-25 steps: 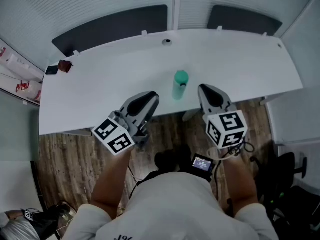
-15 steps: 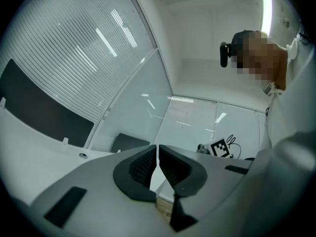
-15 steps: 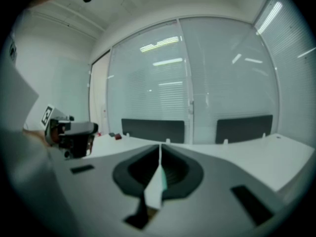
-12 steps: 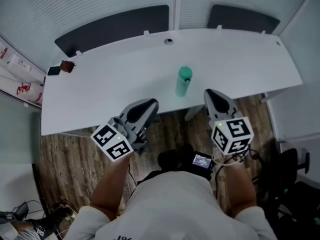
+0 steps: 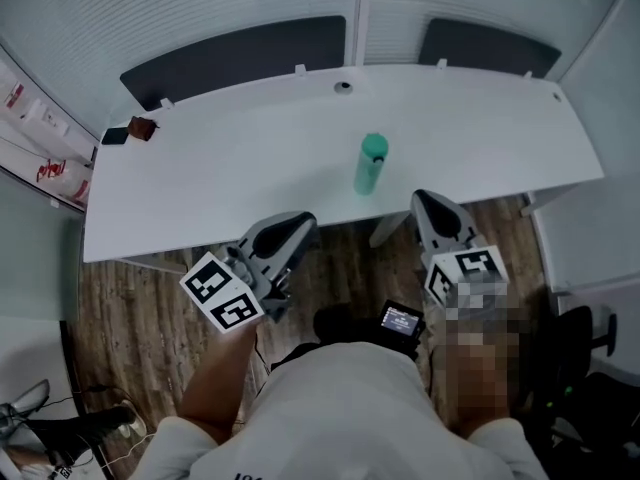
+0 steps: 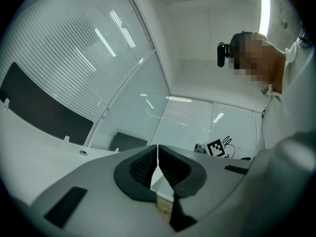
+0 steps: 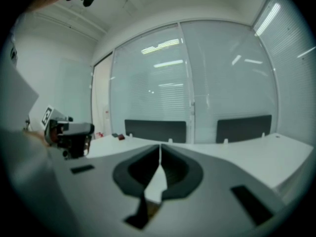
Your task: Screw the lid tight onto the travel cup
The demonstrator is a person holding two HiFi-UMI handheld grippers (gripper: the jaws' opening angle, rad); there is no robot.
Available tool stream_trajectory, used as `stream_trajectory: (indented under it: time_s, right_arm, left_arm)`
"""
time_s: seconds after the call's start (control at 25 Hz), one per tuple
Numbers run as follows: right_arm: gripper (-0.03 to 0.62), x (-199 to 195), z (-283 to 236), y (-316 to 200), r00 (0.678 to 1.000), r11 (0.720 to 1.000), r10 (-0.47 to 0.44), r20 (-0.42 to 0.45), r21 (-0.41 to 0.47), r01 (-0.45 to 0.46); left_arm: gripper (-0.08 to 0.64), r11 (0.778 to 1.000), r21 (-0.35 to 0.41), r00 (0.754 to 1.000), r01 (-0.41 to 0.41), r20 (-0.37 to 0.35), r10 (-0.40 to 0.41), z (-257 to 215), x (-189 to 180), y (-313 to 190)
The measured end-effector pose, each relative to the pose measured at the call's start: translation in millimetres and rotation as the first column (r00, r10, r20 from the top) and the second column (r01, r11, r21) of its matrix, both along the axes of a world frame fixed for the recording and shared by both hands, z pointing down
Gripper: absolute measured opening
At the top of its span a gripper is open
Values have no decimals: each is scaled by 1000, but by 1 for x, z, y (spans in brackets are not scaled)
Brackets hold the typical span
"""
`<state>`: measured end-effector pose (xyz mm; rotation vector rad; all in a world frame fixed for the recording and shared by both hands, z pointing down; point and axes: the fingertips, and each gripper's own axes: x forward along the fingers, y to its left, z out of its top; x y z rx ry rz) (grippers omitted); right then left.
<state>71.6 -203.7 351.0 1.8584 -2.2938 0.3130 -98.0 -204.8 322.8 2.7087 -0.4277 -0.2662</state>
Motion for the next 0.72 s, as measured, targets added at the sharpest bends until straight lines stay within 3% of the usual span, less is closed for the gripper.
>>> stream_trajectory:
  time_s: [0.28, 0.72]
  right_arm:
    - [26, 7, -4, 13, 999, 999, -34, 8, -9, 35]
    - [25, 34, 0, 46, 994, 993, -108, 11, -36, 108]
  left_arm:
    - [34, 999, -19, 999, 40, -2, -40, 0, 3, 21]
    - [34, 994, -60, 996, 88, 14, -88, 9, 37, 61]
